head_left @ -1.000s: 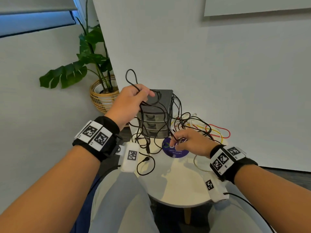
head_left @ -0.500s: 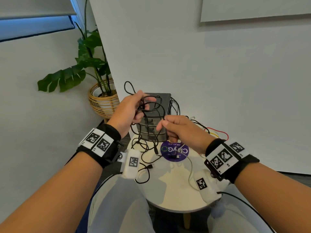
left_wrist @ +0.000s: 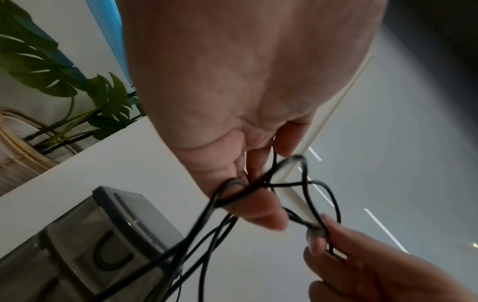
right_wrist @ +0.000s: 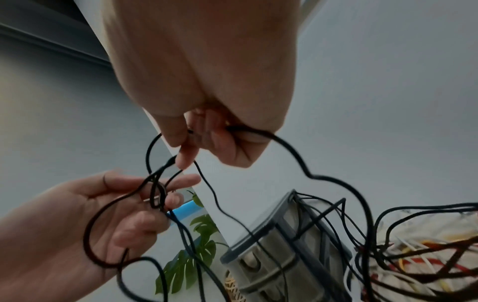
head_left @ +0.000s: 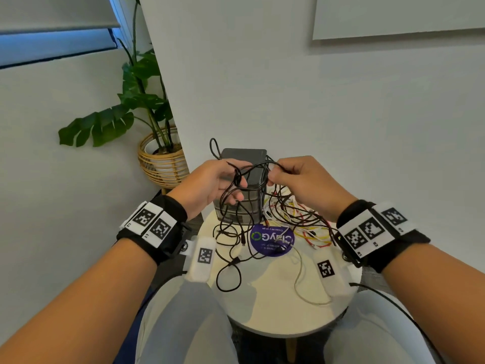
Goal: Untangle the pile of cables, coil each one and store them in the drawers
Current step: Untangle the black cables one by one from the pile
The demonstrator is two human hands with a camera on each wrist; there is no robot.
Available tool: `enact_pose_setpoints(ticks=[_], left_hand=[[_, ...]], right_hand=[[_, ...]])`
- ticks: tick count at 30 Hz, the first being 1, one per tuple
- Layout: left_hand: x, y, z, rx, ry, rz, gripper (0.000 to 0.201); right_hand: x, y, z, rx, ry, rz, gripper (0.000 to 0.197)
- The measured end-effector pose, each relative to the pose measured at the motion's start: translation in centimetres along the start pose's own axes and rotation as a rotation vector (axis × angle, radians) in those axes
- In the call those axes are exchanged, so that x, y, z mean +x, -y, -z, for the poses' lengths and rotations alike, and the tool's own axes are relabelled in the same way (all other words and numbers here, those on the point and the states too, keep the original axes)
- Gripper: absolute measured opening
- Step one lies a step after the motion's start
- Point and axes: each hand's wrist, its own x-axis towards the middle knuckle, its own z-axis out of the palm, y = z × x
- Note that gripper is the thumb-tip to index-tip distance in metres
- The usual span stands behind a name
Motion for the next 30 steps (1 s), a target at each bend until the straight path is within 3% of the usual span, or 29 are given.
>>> enact_pose_setpoints(ticks=[2,7,9,13,16,19,23,27,30], left_hand=[[0.2,-0.2,0.0,0.023,-0.02,0.015,0.034],[0.6,-0.2,-0.1,0.111,-0.022,0.067,0.031],[0.6,-0.3,-0.5,0.121,-0.001,0.106,0.031],[0.4,0.1,-0.6,0.17,0.021,0.154,0.031],[0.4,0.3,-0.6,0.215,0.04,0.153,0.028],[0.7,0.4,-0.7,0.304,0.029,0.128,0.024],[1.0,0.6,-0.8,0.377,0.052,0.135,0.027],[0.7,0.8,-0.8,0.342,0.068,0.148,0.026],[0.8,1.0,-0.8,0.296,0.056,0.173,0.026]], right_hand=[[0.2,0.5,0.6,0.012,0.045,-0.042,0.016],[0.1,1.1,-0.2,-0.194,-0.126,0.006,0.046],[0.2,0.9,-1.0,-0.183,-0.136,-0.045,0.052],[0.8,0.3,-0.9,-0.096,-0.016,-0.237,0.046],[0.7,-0.1,-0.6,-0.082,0.017,-0.297,0.039],[0.7,0.1,-0.5,-0.054,-0.016,-0.27,0.033],[0.8,1.0,-0.3,-0.14,0.083,-0.21,0.03],[1.0,0.9,0.0,-0.224,0.204,-0.22,0.03],[1.1,0.8,0.2,-0.261,0.204,-0.206,0.03]])
